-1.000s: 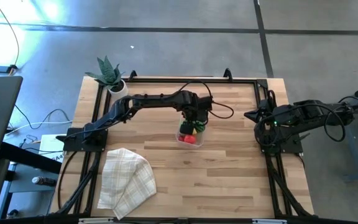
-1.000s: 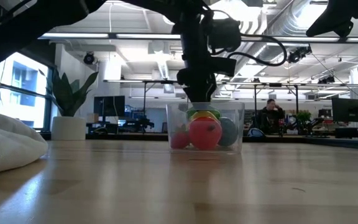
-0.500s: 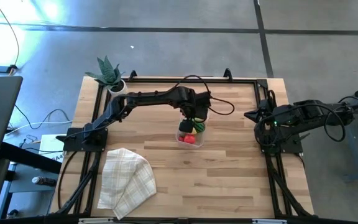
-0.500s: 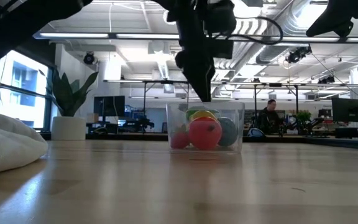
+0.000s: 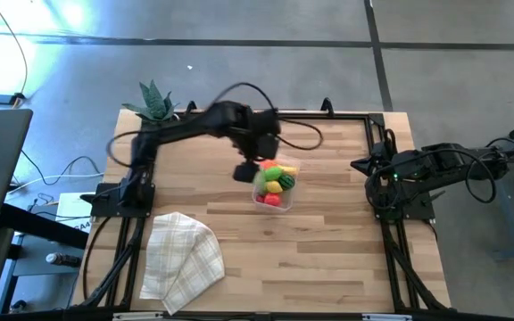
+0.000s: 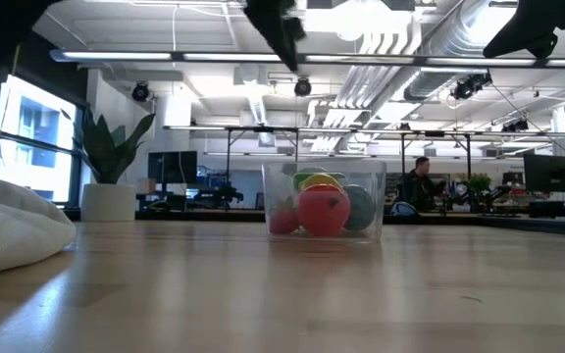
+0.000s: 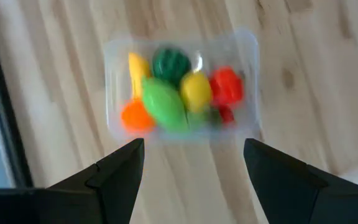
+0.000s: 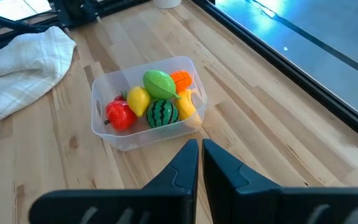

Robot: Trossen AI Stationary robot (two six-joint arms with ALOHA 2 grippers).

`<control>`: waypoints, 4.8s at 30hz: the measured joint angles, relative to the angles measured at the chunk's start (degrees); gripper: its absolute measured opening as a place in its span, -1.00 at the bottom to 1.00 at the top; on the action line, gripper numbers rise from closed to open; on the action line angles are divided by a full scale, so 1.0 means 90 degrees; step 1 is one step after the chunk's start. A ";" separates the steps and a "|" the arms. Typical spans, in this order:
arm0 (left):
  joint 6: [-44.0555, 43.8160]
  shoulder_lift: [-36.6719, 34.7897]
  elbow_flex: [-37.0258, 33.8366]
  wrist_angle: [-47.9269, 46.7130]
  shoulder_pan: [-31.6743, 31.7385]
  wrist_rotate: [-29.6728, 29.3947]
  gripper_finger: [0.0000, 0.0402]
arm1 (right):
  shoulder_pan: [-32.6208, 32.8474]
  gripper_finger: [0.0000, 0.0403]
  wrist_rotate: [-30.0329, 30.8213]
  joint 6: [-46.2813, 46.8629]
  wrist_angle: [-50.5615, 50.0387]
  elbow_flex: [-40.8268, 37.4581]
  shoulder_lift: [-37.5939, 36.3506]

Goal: Pick and placing Produce into tupperware
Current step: Return to Home Position

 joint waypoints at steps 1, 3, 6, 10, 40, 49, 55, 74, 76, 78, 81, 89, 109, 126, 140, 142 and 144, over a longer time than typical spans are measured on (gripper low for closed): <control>-0.0013 -0.0141 -0.0005 -0.0220 -0.0007 -0.0093 0.33 | 0.0002 -0.94 -0.0002 0.0003 -0.0004 0.0000 0.0000; -0.0013 -0.0406 -0.0003 -0.0287 -0.0101 -0.0336 0.33 | 0.0000 -0.94 -0.0002 0.0007 0.0001 0.0000 -0.0002; -0.0014 -0.0706 -0.0010 -0.0511 -0.0260 -0.0983 0.33 | 0.0000 -0.94 -0.0002 -0.0003 -0.0011 0.0002 -0.0002; -0.0063 -0.0963 -0.0010 -0.0758 -0.0410 -0.1405 0.33 | 0.0000 -0.94 -0.0002 0.0021 -0.0005 0.0000 0.0000; 0.0333 -0.0597 -0.0019 -0.0489 -0.0788 -0.1725 0.33 | 0.0000 -0.94 -0.0002 0.0016 -0.0001 0.0001 0.0000; 0.0510 -0.1821 -0.0017 -0.0646 -0.1095 -0.2528 0.33 | 0.0001 -0.94 0.0000 0.0005 -0.0001 0.0001 0.0000; 0.0519 -0.3022 -0.0388 -0.0097 -0.1077 -0.2602 0.33 | 0.0000 -0.94 0.0001 0.0000 -0.0003 0.0002 -0.0002; -0.2181 -0.9124 -0.7888 0.4074 -0.1077 -0.3117 0.33 | 0.0001 -0.94 -0.0001 0.0003 -0.0003 0.0001 -0.0002; -0.2485 -0.9640 -0.8215 0.4051 -0.1080 -0.3293 0.33 | 0.0002 -0.94 -0.0002 0.0031 0.0002 0.0002 -0.0002; -0.2636 -1.0134 -0.8504 0.4200 -0.1080 -0.3335 0.33 | 0.0000 -0.94 -0.0002 0.0029 0.0002 0.0001 -0.0002; -0.2690 -1.0736 -0.8858 0.4216 -0.1080 -0.3417 0.33 | 0.0002 -0.94 -0.0002 0.0031 0.0004 0.0001 -0.0002; -0.2640 -1.1821 -0.9347 0.4221 -0.1080 -0.3444 0.33 | 0.0002 -0.94 -0.0002 0.0031 0.0329 0.0001 -0.0002; -0.1967 -1.3039 -0.9858 0.4506 -0.1080 -0.3062 -0.06 | 0.0002 -0.94 0.0000 0.0002 0.1231 0.0001 0.0000; -0.1850 -1.3055 -1.1633 0.6796 -0.1082 -0.2113 -0.31 | -0.0007 -0.94 0.0055 -0.0737 0.3305 0.0002 -0.0003; -0.2178 -1.3055 -1.2805 0.8262 -0.1082 -0.1899 -0.43 | -0.0005 -0.94 -0.1467 -0.1784 0.4550 0.0090 -0.1503; -0.2178 -1.3053 -1.2915 0.8365 -0.1082 -0.1853 -0.44 | -0.0005 -0.94 -0.1409 -0.1701 0.4570 -0.0114 -0.1848; -0.2184 -1.3053 -1.2948 0.8431 -0.1082 -0.1839 -0.45 | -0.0005 -0.94 -0.1312 -0.1686 0.4583 -0.0338 -0.2155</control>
